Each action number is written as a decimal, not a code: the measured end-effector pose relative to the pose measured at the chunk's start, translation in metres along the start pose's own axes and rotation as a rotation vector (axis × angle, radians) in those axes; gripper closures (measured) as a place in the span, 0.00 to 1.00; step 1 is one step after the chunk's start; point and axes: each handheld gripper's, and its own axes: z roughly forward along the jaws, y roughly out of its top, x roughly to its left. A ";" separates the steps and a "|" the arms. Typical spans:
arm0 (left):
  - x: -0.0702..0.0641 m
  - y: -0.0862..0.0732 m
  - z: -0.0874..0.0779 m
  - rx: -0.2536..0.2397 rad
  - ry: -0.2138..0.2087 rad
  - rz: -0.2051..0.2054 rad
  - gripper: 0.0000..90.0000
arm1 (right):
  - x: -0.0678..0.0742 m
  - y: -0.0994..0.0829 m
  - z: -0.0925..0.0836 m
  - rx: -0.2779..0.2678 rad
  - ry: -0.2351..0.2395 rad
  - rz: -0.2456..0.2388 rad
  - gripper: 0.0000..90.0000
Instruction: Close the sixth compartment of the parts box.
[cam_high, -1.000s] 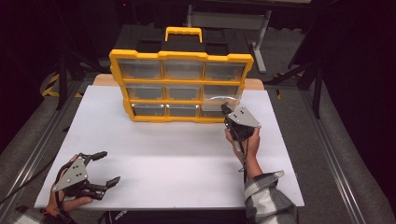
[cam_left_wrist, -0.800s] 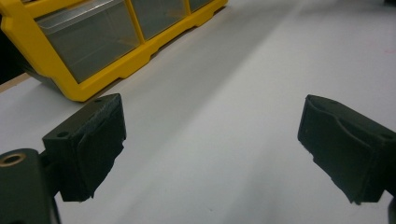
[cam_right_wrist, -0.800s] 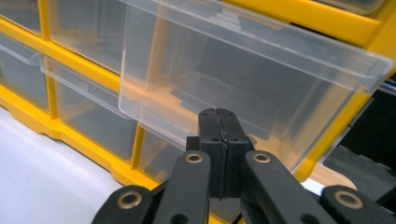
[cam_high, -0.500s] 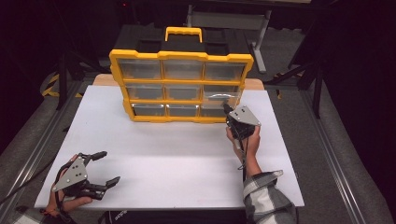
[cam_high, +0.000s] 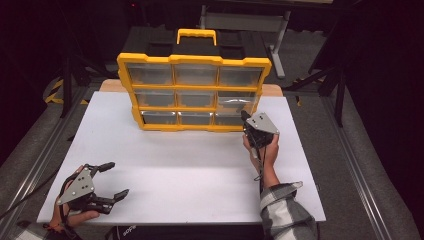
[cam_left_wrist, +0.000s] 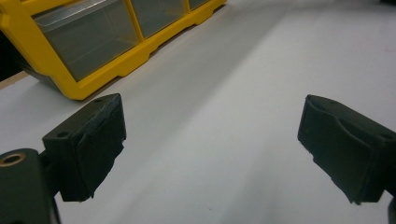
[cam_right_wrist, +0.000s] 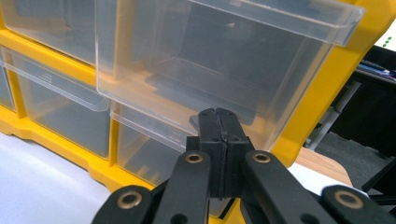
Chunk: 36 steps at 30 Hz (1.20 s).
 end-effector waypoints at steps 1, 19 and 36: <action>0.000 0.000 0.000 0.000 -0.001 0.000 0.10 | 0.000 0.000 0.001 0.001 -0.003 -0.004 1.00; 0.001 0.000 0.000 -0.001 -0.001 -0.001 0.10 | 0.005 0.009 0.012 0.013 -0.003 -0.037 1.00; 0.001 -0.001 0.000 0.005 0.000 -0.001 0.10 | 0.006 0.013 0.020 0.018 -0.004 -0.031 1.00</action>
